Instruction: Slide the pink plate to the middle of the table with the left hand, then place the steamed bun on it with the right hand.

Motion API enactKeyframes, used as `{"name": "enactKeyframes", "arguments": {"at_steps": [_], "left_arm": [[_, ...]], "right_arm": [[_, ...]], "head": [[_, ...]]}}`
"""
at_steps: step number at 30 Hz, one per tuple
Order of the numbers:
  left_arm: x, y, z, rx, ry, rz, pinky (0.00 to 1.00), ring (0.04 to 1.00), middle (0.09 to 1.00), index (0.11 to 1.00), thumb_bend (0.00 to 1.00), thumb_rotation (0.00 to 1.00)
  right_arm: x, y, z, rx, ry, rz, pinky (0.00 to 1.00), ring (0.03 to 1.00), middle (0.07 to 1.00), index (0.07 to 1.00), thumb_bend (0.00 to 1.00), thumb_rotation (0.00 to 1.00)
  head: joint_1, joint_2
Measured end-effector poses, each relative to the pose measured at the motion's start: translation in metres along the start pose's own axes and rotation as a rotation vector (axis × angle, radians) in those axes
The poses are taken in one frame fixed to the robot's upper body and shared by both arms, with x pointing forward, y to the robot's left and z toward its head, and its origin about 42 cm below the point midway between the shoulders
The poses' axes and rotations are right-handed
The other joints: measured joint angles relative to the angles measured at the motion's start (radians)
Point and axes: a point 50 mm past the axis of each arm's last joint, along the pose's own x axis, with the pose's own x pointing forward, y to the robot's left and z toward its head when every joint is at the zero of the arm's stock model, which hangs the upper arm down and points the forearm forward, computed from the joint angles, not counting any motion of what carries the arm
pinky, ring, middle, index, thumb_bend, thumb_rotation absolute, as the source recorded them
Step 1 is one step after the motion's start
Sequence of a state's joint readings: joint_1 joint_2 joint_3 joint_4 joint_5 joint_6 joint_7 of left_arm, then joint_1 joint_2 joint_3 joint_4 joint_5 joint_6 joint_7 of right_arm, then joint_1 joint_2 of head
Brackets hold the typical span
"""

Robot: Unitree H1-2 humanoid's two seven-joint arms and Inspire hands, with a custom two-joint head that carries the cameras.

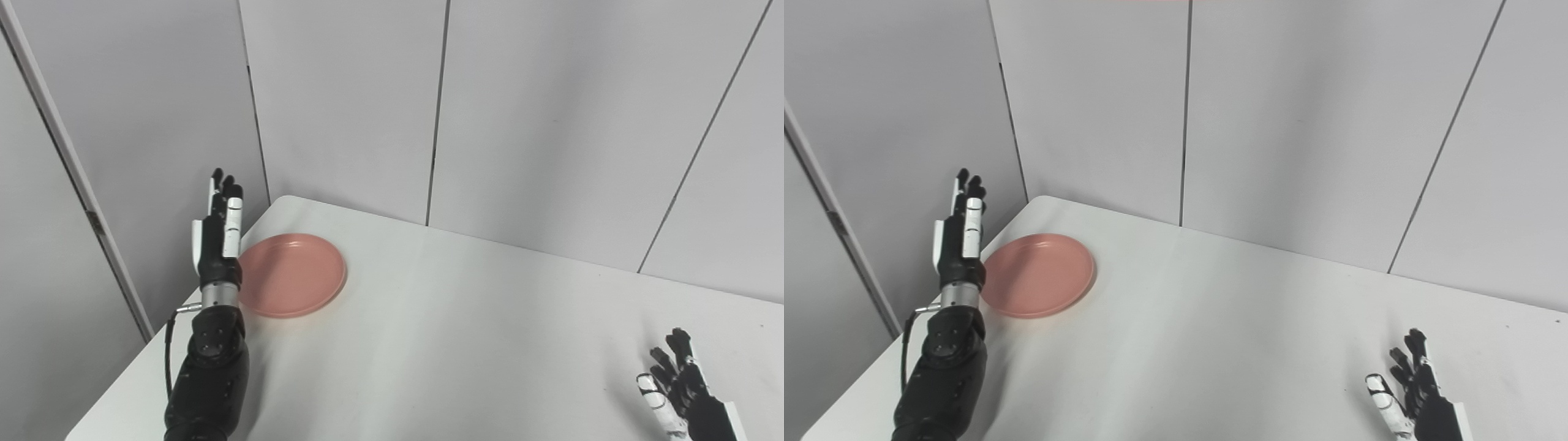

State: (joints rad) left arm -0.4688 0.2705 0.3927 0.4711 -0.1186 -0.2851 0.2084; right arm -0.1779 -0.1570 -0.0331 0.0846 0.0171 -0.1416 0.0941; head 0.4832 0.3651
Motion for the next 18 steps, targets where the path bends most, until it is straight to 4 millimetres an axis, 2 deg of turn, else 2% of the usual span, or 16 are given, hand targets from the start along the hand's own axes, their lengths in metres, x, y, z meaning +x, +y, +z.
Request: {"name": "enactKeyframes", "arguments": {"at_steps": [6,11,18], "left_arm": [[0.005,0.016,-0.006,0.005,0.022,0.041,0.96,0.899,0.869,0.887,0.76,1.0],[0.009,0.033,-0.012,0.001,0.052,0.068,0.93,0.876,0.847,0.856,0.75,1.0],[0.004,0.047,-0.036,0.002,0.131,0.071,0.88,0.809,0.787,0.81,0.79,1.0]], "right_arm": [[0.0,0.0,0.0,0.0,0.0,-0.001,0.94,0.947,1.0,1.0,0.29,0.63],[0.001,0.0,0.0,0.001,0.001,-0.001,0.95,0.944,1.0,1.0,0.29,0.63],[0.001,-0.001,0.0,0.003,0.001,-0.003,0.95,0.946,1.0,1.0,0.28,0.59]], "head": [[0.0,0.0],[-0.002,0.0],[-0.005,0.002]]}}
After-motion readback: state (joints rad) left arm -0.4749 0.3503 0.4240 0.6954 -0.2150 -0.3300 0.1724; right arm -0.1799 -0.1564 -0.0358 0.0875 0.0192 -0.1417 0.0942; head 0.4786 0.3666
